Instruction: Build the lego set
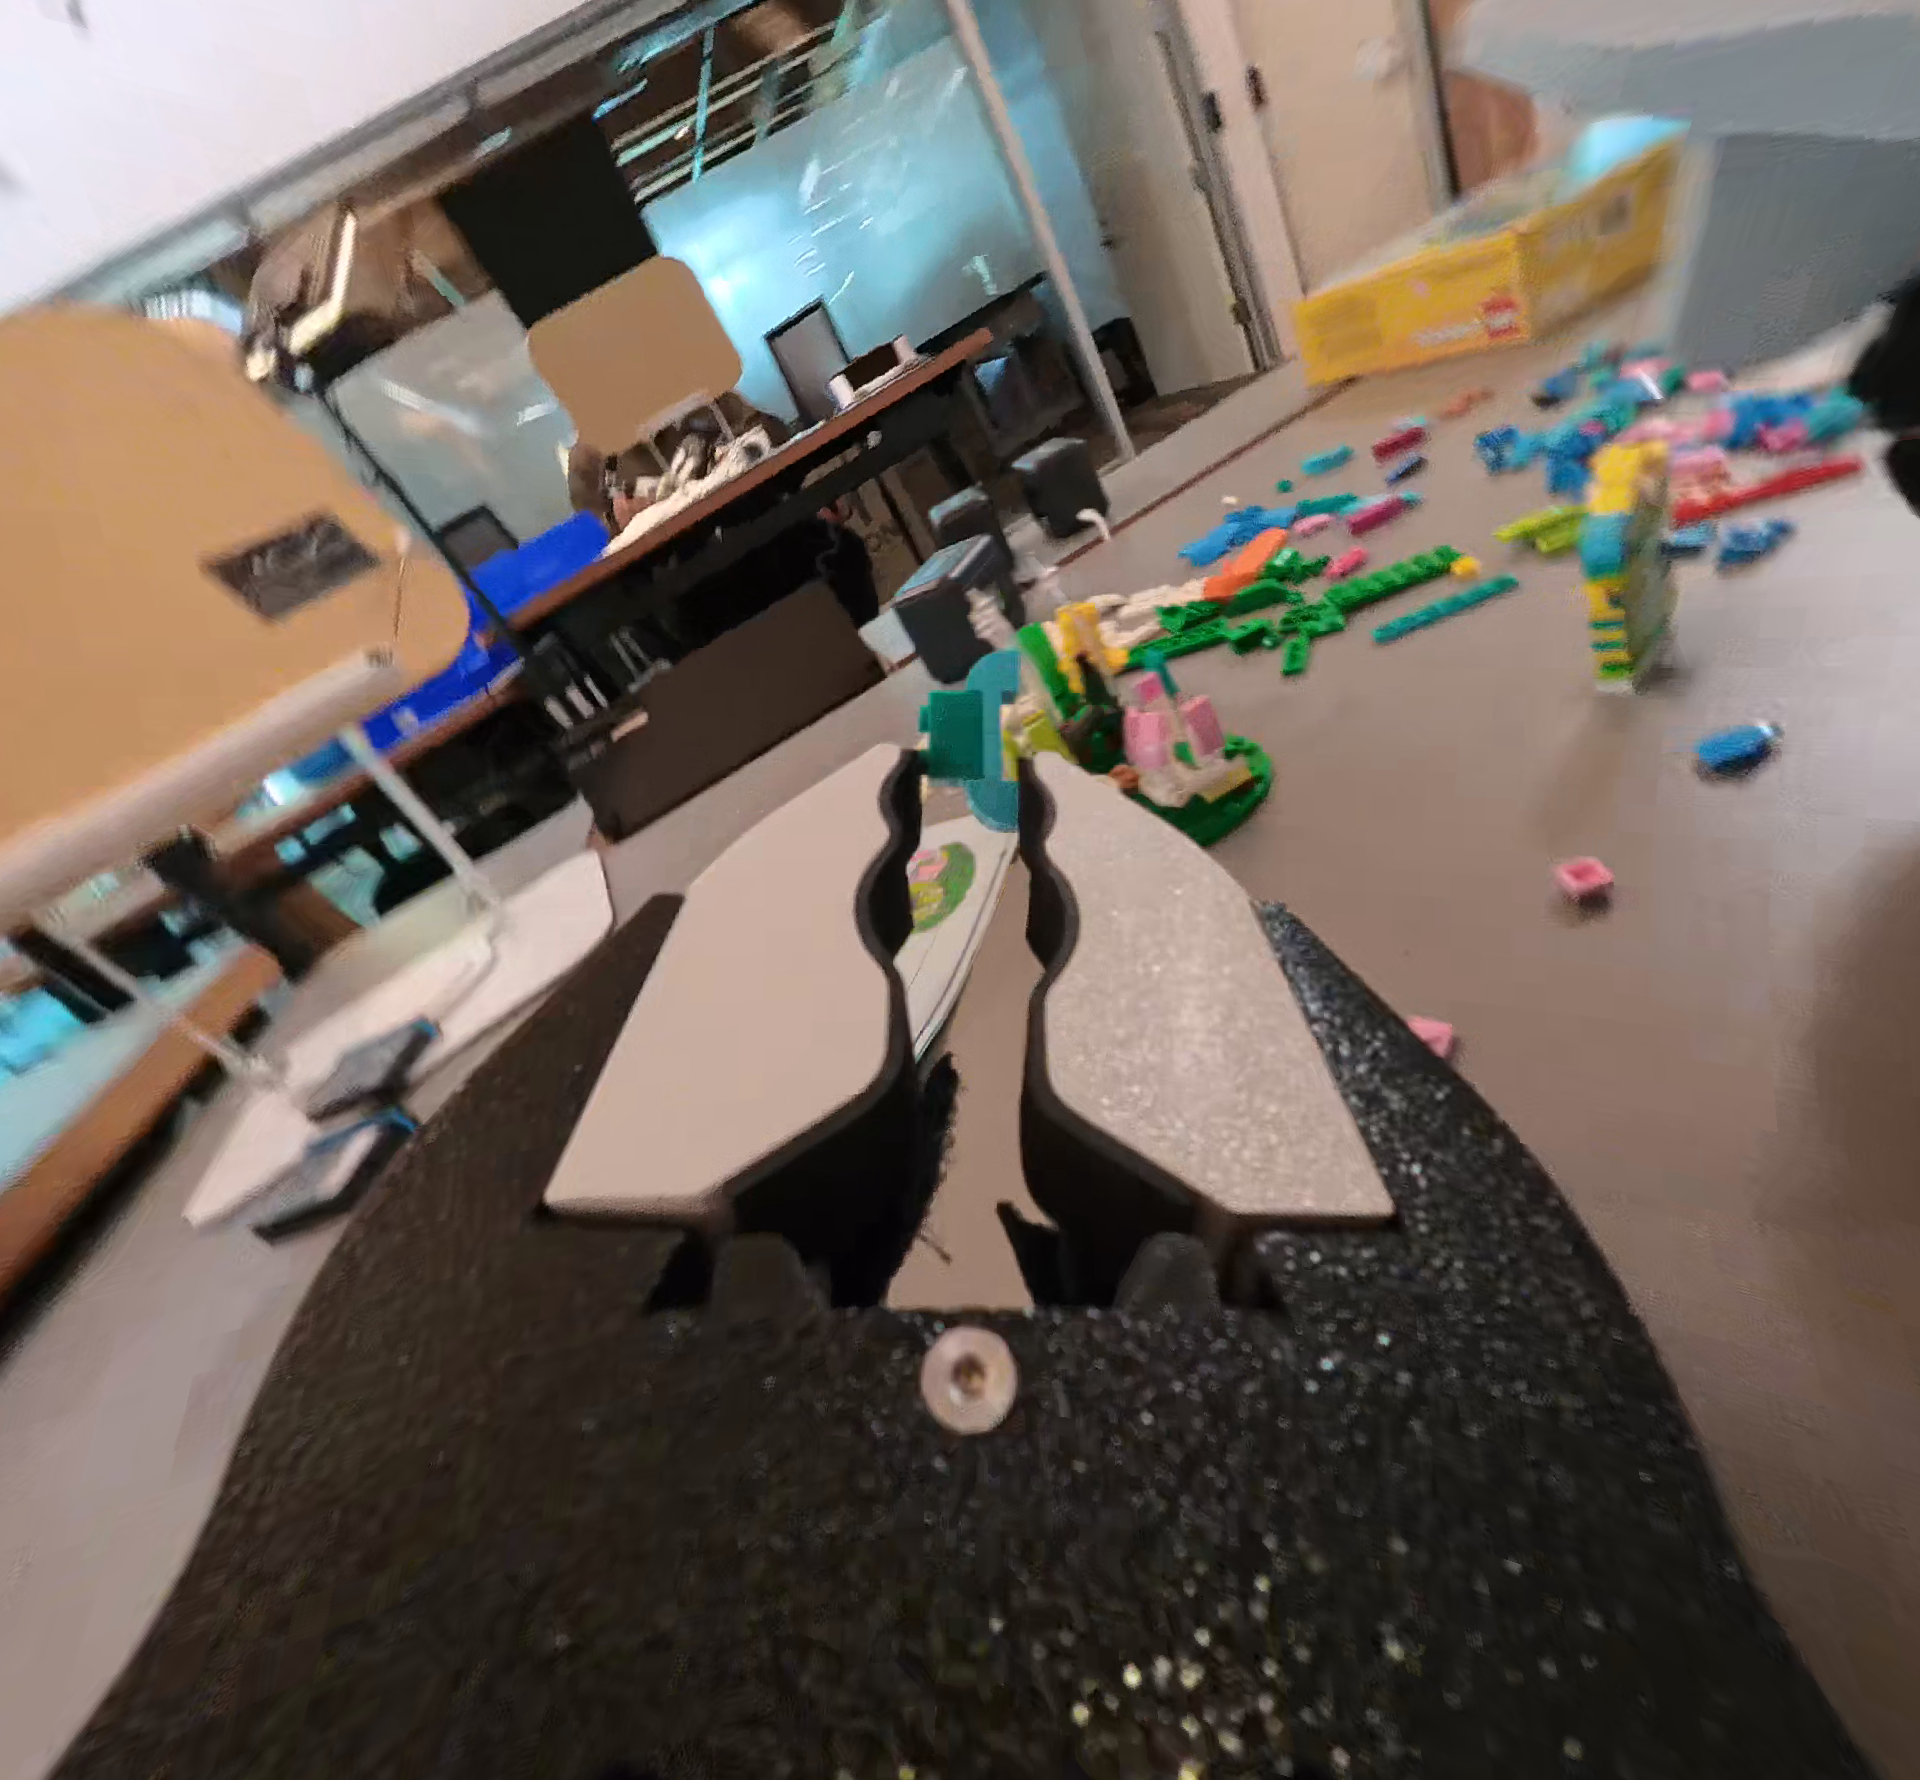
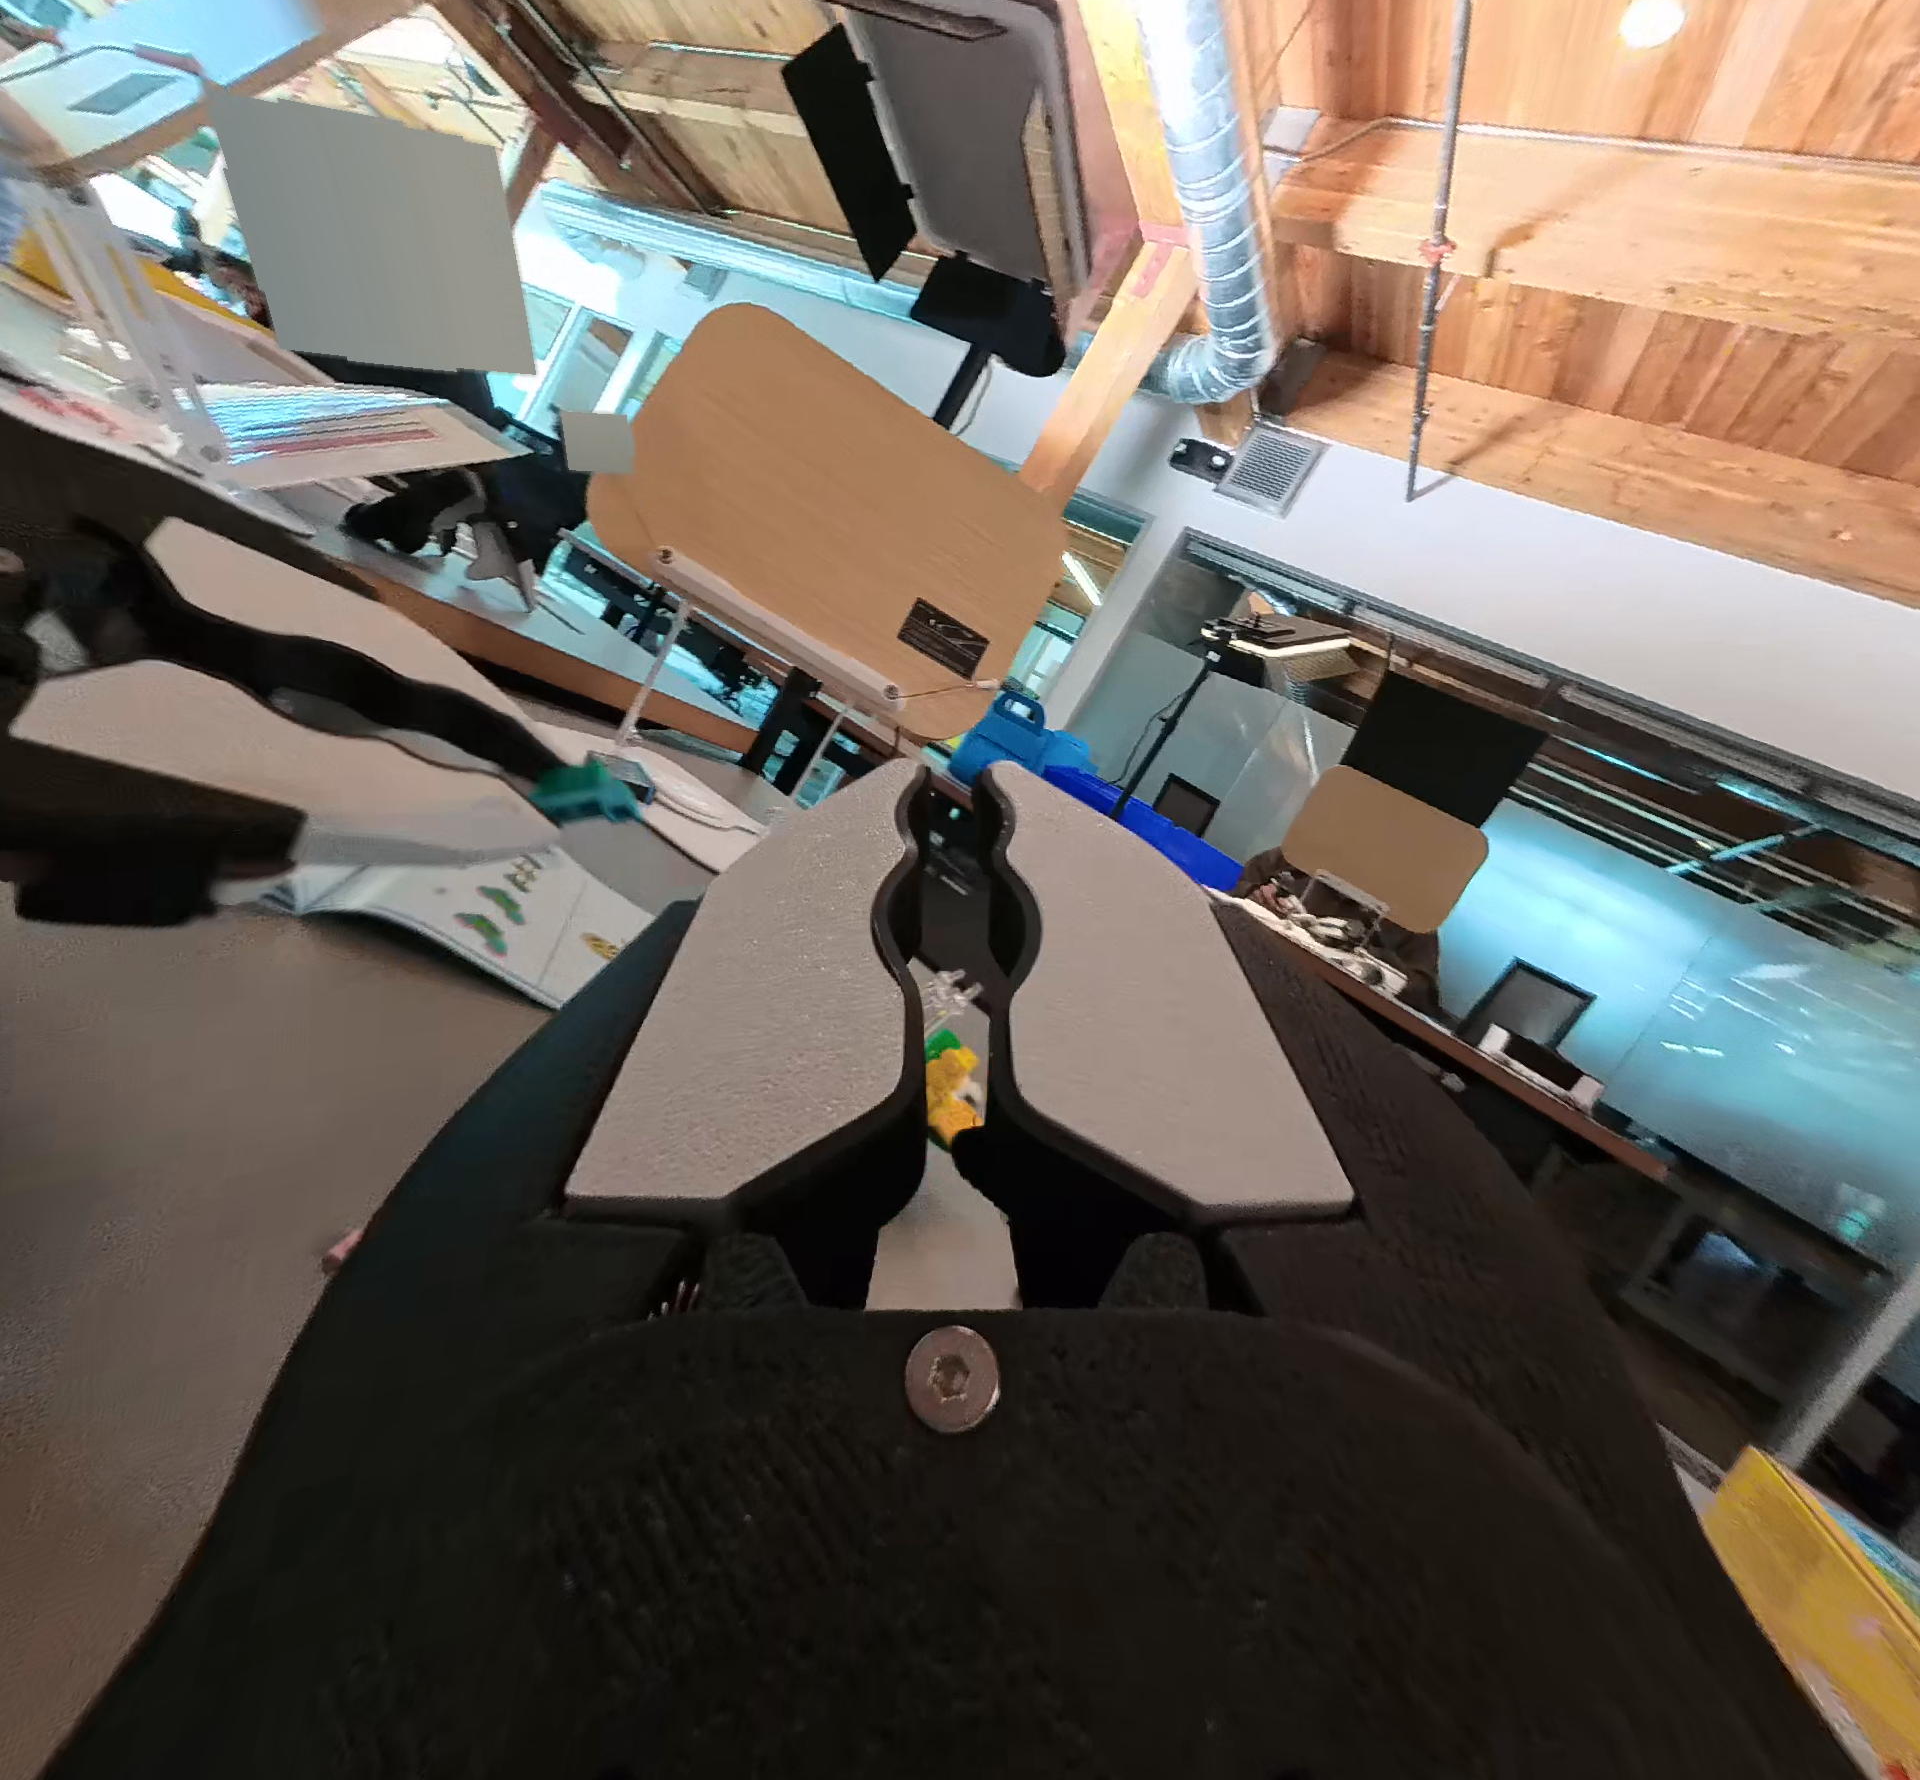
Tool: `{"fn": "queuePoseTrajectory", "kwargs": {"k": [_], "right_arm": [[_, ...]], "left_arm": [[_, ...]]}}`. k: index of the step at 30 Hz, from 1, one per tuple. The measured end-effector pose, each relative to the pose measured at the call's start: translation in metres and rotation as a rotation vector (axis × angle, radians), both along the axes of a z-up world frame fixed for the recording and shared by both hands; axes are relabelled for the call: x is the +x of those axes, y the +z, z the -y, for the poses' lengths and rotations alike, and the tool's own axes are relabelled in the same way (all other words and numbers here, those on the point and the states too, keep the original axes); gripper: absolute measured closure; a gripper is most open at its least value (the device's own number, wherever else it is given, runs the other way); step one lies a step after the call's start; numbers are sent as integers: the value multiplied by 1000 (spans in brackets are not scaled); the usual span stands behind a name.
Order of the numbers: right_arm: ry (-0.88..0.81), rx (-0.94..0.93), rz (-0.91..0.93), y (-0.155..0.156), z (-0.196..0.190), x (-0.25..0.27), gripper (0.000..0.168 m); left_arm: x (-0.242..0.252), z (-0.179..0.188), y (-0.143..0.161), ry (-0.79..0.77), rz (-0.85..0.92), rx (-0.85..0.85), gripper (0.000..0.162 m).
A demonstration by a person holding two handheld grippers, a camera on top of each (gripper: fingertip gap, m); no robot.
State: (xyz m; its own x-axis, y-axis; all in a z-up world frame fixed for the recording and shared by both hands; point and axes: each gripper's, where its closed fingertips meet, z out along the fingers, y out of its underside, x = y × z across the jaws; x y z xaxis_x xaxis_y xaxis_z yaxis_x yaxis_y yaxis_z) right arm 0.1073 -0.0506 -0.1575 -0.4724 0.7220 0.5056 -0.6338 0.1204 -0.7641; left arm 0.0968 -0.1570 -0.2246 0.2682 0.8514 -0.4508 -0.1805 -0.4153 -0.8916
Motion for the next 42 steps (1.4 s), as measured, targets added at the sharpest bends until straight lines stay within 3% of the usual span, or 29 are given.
{"fn": "queuePoseTrajectory", "kwargs": {"k": [5,20,24,28,33,36,42], "right_arm": [[-31,-39,21,4,-9,-8,162],[-1,-20,31,2,-5,-4,163],[63,119,69,-17,14,0,162],[246,419,382,-69,50,15,163],[295,688,780,-121,61,22,155],[264,765,998,-144,60,27,149],[150,748,1131,-162,59,23,147]], "left_arm": [[-3,21,2,9,41,165,144],[2,11,2,-44,44,142,144],[2,9,-7,-56,107,97,144],[3,5,-40,-120,387,-2,145],[19,-1,-76,-225,766,14,145],[22,6,-87,-200,848,4,145],[27,9,-98,-184,920,38,144]]}}
